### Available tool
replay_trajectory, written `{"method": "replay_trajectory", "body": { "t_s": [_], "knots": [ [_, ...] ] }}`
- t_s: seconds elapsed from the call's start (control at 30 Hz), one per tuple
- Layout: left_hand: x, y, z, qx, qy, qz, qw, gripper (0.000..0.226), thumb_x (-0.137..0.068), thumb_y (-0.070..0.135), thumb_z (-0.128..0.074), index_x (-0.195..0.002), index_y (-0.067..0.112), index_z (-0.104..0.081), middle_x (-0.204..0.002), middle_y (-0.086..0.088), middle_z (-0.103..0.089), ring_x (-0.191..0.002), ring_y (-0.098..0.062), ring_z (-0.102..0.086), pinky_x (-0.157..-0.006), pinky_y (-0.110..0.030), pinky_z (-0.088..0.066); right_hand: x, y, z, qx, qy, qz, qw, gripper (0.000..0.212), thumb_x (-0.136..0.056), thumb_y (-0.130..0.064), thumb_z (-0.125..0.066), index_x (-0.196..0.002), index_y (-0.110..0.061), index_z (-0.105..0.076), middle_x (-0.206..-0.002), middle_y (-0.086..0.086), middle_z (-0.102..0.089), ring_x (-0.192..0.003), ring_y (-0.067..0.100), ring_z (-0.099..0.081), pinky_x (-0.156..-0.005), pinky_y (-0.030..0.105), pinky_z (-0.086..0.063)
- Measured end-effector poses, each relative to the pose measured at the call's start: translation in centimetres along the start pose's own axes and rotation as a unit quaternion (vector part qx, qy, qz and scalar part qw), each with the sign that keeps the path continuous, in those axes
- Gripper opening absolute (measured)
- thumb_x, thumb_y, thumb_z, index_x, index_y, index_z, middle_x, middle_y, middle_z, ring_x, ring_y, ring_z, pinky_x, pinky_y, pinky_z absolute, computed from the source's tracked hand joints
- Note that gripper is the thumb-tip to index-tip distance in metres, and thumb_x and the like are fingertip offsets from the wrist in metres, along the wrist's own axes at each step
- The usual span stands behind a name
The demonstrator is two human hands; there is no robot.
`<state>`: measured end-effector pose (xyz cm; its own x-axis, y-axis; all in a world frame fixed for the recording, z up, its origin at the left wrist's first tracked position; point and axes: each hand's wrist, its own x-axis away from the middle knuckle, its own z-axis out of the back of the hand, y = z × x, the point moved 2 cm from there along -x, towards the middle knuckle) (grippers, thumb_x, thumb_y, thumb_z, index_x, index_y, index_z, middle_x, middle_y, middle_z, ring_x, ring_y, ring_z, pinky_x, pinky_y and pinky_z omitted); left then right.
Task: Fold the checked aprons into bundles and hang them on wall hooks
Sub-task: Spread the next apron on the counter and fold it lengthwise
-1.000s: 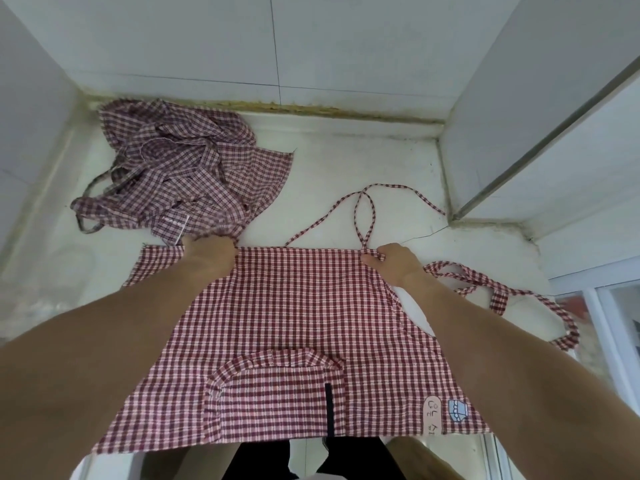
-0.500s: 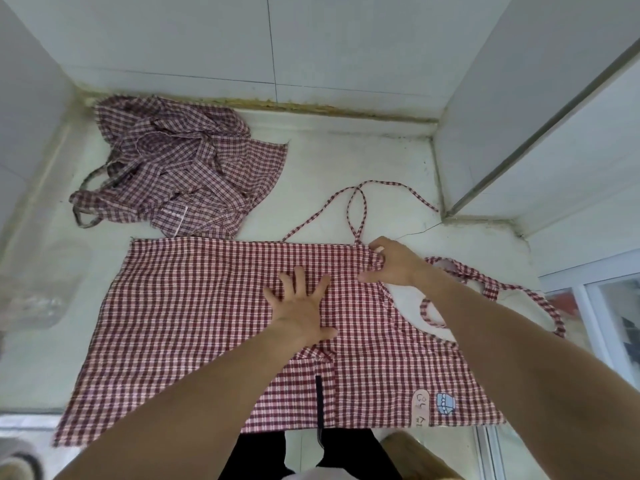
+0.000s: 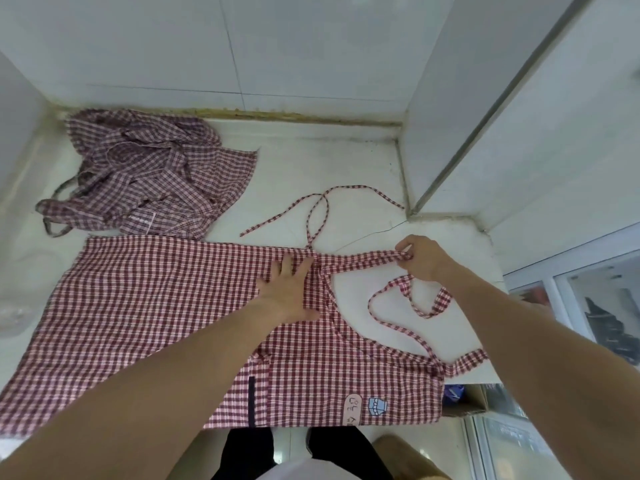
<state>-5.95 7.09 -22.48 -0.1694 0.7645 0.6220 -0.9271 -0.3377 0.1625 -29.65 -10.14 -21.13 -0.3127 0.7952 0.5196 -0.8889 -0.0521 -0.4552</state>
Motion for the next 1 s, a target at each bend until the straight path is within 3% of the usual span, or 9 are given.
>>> {"method": "replay_trajectory", "body": {
  "t_s": [0.17,0.3,0.4,0.5,0.6,0.67,0.77,0.87,1.0],
  "knots": [
    [-0.6,-0.2,-1.4,-0.054,-0.062,0.007,0.997,0.134,-0.075,0.059,-0.076,-0.150,0.025,0.030,-0.154,-0.019,0.038,-0.144,-0.044,0.027,-0.114,-0.071,-0.007,0.6,3.2,1.7,0.062,0.085,-0.050,0.993,0.042,-0.086,0.007,-0.053,-0.121,-0.014,-0.061,-0.109,0.006,-0.061,-0.094,0.025,-0.060,-0.077,0.030,-0.050],
    [-0.7,-0.3,-0.7,-0.050,-0.072,0.017,0.996,0.136,-0.074,0.057,-0.078,-0.150,0.027,0.030,-0.154,-0.019,0.038,-0.145,-0.044,0.025,-0.114,-0.071,-0.008,2.6,8.3,5.4,0.054,0.166,-0.142,0.974,0.031,-0.085,0.004,-0.053,-0.105,-0.011,-0.071,-0.097,0.014,-0.066,-0.098,0.037,-0.065,-0.082,0.038,-0.055],
    [-0.9,-0.4,-0.8,-0.039,-0.074,0.025,0.996,0.137,-0.073,0.056,-0.079,-0.149,0.030,0.031,-0.154,-0.016,0.040,-0.144,-0.042,0.027,-0.114,-0.071,-0.006,4.0,11.9,7.9,-0.033,0.196,-0.192,0.961,0.023,-0.086,0.001,-0.064,-0.104,-0.011,-0.074,-0.102,0.013,-0.071,-0.088,0.030,-0.066,-0.077,0.033,-0.055],
    [-0.9,-0.2,-0.8,-0.034,-0.076,0.032,0.996,0.137,-0.073,0.054,-0.080,-0.149,0.031,0.031,-0.153,-0.015,0.042,-0.144,-0.042,0.029,-0.114,-0.071,-0.004,4.3,13.3,8.5,-0.225,0.146,-0.233,0.935,0.019,-0.092,0.000,-0.062,-0.111,-0.001,-0.068,-0.090,0.011,-0.070,-0.075,0.024,-0.067,-0.062,0.032,-0.060],
    [-0.9,0.0,-0.8,-0.037,-0.083,0.042,0.995,0.137,-0.074,0.053,-0.080,-0.148,0.031,0.032,-0.152,-0.015,0.043,-0.144,-0.042,0.029,-0.115,-0.070,-0.004,4.2,12.5,8.3,-0.441,0.052,-0.216,0.870,0.010,-0.098,-0.005,-0.056,-0.101,-0.002,-0.064,-0.073,0.008,-0.064,-0.069,0.023,-0.066,-0.085,0.043,-0.058],
    [-0.9,0.0,-0.8,-0.036,-0.087,0.046,0.994,0.137,-0.074,0.053,-0.080,-0.147,0.031,0.034,-0.152,-0.015,0.044,-0.144,-0.041,0.030,-0.115,-0.070,-0.004,4.7,11.9,8.7,-0.530,-0.022,-0.160,0.832,0.008,-0.091,-0.009,-0.063,-0.085,-0.010,-0.057,-0.062,0.002,-0.051,-0.061,0.018,-0.057,-0.088,0.044,-0.056],
    [-1.1,0.0,-0.9,-0.035,-0.089,0.047,0.994,0.136,-0.075,0.052,-0.080,-0.147,0.033,0.034,-0.151,-0.014,0.045,-0.143,-0.041,0.031,-0.114,-0.070,-0.003,5.7,12.2,9.5,-0.614,-0.066,-0.085,0.782,0.030,-0.072,-0.016,-0.080,-0.070,-0.019,-0.050,-0.054,-0.005,-0.039,-0.053,0.012,-0.041,-0.074,0.030,-0.054],
    [-1.2,-0.1,-1.0,-0.039,-0.092,0.051,0.994,0.135,-0.075,0.051,-0.080,-0.148,0.032,0.033,-0.151,-0.014,0.045,-0.143,-0.041,0.031,-0.114,-0.071,-0.003,6.1,13.4,9.1,-0.630,-0.072,-0.075,0.770,0.058,-0.045,-0.018,-0.095,-0.059,-0.023,-0.040,-0.048,-0.009,-0.032,-0.044,0.008,-0.029,-0.050,0.019,-0.038],
    [-1.1,0.1,-1.0,-0.033,-0.099,0.055,0.993,0.134,-0.077,0.048,-0.079,-0.147,0.033,0.034,-0.150,-0.013,0.046,-0.142,-0.039,0.034,-0.114,-0.070,-0.001,6.3,14.0,7.6,-0.636,-0.093,-0.084,0.761,0.047,-0.047,-0.015,-0.093,-0.068,-0.020,-0.051,-0.062,-0.003,-0.040,-0.053,0.012,-0.034,-0.056,0.026,-0.041]
  ]
}}
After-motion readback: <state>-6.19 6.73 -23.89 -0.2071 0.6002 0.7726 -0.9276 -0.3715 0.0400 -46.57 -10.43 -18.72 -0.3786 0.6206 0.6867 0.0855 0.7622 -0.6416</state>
